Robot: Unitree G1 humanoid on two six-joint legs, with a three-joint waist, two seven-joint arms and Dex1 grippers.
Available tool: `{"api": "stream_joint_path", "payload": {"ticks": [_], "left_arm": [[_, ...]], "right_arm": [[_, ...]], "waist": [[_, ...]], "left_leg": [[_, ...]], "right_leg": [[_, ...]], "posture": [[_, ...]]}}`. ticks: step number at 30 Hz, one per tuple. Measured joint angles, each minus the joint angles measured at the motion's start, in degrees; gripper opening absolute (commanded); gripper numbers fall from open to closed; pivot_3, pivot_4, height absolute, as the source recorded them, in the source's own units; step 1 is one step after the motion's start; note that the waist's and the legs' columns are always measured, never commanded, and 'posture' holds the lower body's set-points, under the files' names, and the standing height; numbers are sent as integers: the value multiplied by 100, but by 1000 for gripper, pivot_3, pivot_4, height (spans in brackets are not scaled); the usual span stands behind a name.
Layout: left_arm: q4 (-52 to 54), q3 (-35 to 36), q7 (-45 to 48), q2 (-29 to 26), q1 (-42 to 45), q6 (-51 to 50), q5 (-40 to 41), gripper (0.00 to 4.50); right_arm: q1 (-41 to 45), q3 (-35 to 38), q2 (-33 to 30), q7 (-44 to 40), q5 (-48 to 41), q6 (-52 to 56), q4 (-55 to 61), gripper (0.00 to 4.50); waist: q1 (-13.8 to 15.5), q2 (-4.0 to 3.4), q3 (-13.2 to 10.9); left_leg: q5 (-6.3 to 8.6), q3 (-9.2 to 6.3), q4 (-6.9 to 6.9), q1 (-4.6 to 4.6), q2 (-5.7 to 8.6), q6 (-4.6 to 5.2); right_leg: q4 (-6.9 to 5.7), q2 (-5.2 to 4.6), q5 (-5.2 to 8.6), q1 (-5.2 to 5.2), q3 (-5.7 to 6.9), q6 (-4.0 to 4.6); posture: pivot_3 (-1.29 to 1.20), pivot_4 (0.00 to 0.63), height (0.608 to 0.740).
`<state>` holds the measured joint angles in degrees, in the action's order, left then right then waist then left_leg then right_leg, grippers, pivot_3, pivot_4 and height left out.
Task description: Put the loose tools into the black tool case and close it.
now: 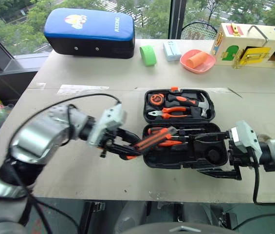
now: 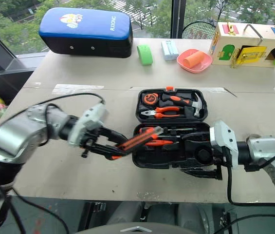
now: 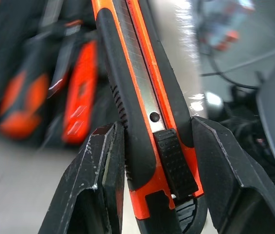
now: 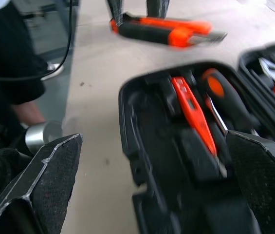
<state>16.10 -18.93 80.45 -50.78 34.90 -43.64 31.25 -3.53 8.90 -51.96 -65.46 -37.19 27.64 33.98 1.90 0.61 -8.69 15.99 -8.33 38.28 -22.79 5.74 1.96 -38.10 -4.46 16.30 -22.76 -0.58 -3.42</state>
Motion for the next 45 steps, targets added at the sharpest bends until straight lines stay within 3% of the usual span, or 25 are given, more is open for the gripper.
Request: {"api": "stream_joint_path", "payload": {"ticks": [7, 12, 21, 23, 27, 35, 38, 41, 42, 43, 45], "left_arm": [[-917, -1305, 373, 892, 840, 404, -951, 1741], [-1391, -1543, 625, 1136, 1084, 808, -1343, 1741], [-1813, -1562, 687, 1583, 1193, 618, -1562, 1741], [-1813, -1560, 679, 1606, 1208, 511, -1568, 2752], [-1777, -1535, 670, 1635, 1212, 476, -1582, 4354], [-1306, -960, 856, 1357, 1290, -87, -1021, 4442], [-1293, -834, 721, 1407, 1292, 29, -1026, 3704], [-1309, -839, 642, 1509, 1275, 174, -1062, 2270], [-1309, -844, 637, 1513, 1268, 197, -1077, 2140], [-1328, -872, 603, 1524, 1226, 310, -1138, 1438], [-1381, -943, 563, 1553, 1193, 480, -1252, 944]], "right_arm": [[-957, 698, 18, 528, -45, 143, 777, 4500], [-1078, 906, 48, 834, -176, 297, 983, 4500], [-876, 897, 47, 1178, -290, 454, 1055, 4500], [-788, 842, 47, 1226, -308, 470, 1049, 4500], [-593, 731, 47, 1254, -330, 478, 989, 4500], [-434, 572, 47, 1237, -335, 480, 881, 4500], [-425, 530, 48, 1230, -334, 480, 835, 4500], [-382, 501, 48, 1231, -334, 477, 829, 4500], [-382, 499, 48, 1231, -334, 477, 828, 4500], [-381, 493, 48, 1229, -334, 476, 823, 4500], [-381, 491, 48, 1226, -333, 475, 819, 4500]], "waist": [[-154, 5, -2], [-118, 5, -2], [-117, 7, -3], [-119, 7, -3], [-119, 7, -3], [-110, 9, -4], [-110, 9, -4], [-118, 9, -4], [-118, 9, -4], [-118, 9, -4], [-117, 9, -4]], "left_leg": [[-1, 2, 6, 6, -2, 0], [-1, 1, 15, 8, -1, 0], [-1, 1, 18, 8, 0, 1], [-1, 1, 18, 8, 0, 0], [-1, 1, 21, 8, 0, 0], [-2, 1, 30, 9, 0, 0], [-2, 1, 31, 8, 0, 0], [-2, 1, 30, 8, 0, 0], [-2, 1, 30, 8, 0, 0], [-2, 1, 30, 8, 0, 0], [-2, 1, 30, 8, 0, 0]], "right_leg": [[-21, 7, -1, -1, -8, -2], [-28, 7, -1, 0, -7, -2], [-32, 8, 0, 0, -6, -3], [-33, 8, 0, -1, -6, -3], [-36, 7, -1, -1, -6, -3], [-42, 8, 0, 0, -5, -3], [-42, 7, 0, 0, -6, -3], [-44, 7, 0, -1, -6, -3], [-44, 7, 0, -1, -6, -3], [-44, 7, 0, -1, -7, -3], [-44, 7, -1, -1, -7, -3]], "posture": [[0, 150, 735], [0, 150, 735], [0, 150, 735], [0, 150, 735], [0, 150, 735], [0, 150, 735], [0, 150, 735], [0, 150, 735], [0, 150, 735], [0, 150, 735], [0, 150, 735]]}}
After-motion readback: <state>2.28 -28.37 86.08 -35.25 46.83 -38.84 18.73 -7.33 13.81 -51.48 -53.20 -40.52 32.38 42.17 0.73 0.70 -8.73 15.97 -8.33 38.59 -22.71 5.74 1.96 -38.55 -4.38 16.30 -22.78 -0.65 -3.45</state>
